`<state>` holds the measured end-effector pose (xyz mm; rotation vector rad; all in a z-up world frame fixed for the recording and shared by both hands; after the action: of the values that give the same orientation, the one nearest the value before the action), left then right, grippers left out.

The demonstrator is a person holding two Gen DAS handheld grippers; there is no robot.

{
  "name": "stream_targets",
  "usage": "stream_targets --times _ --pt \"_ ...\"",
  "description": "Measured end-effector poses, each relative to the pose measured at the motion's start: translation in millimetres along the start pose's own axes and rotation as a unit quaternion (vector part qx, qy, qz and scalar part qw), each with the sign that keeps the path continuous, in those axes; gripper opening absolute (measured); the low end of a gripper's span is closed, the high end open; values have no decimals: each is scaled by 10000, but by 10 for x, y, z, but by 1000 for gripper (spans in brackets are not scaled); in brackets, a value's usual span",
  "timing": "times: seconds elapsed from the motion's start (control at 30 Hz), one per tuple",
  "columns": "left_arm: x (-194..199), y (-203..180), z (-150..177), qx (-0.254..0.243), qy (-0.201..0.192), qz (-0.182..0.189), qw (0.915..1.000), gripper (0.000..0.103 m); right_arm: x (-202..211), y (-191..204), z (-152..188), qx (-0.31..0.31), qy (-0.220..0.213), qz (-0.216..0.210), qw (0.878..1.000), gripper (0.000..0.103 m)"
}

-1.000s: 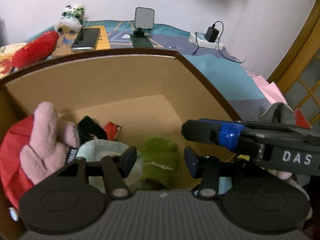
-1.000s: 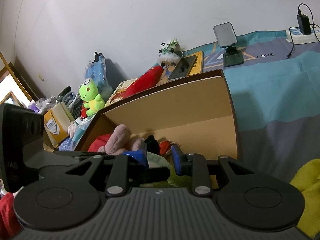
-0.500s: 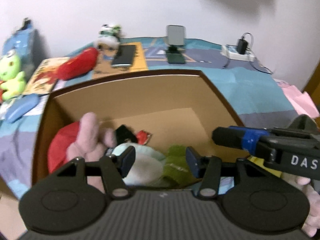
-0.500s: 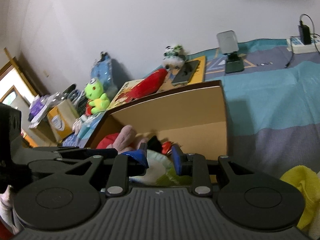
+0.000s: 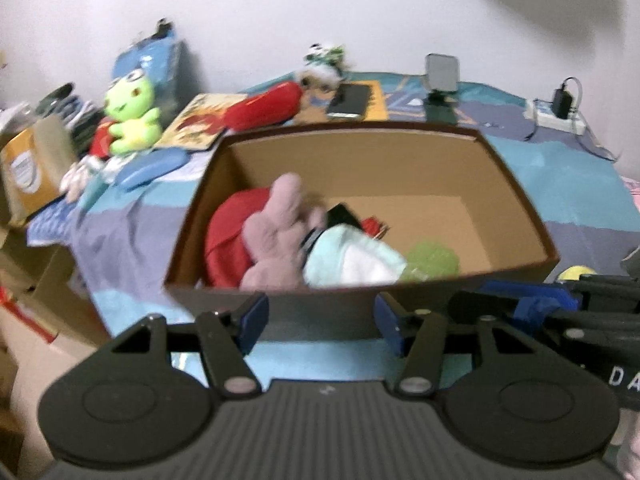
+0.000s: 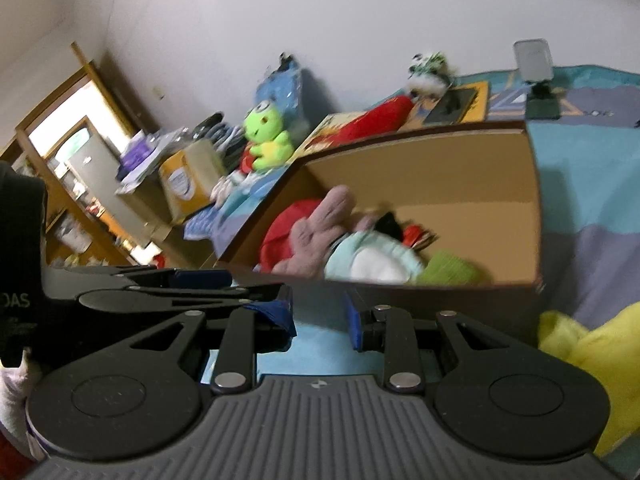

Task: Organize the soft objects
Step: 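Move the right gripper back toward the yellow towel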

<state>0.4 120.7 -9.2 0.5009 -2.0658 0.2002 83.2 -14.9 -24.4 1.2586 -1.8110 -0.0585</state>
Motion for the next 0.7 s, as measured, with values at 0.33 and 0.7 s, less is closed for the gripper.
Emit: stream_targets --times 0.33,0.7 --pt "-141 -2 500 110 499 -296 9983 59 -157 33 475 -47 638 -236 9977 10" --pt "-481 -688 742 -746 876 884 9894 60 326 -704 973 -868 565 639 9926 10"
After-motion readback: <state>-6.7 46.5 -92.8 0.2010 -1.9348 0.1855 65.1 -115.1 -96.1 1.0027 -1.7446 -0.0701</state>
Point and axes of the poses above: each gripper's, at about its wrist camera, not at the fingertips, and x roughly against the way its jaws point, y to its left, z to its underside, the point moved 2 cm from there along -x, roughly the way its jaws point, and after that the axes turned 9 degrees about y, right-handed, at the moved point
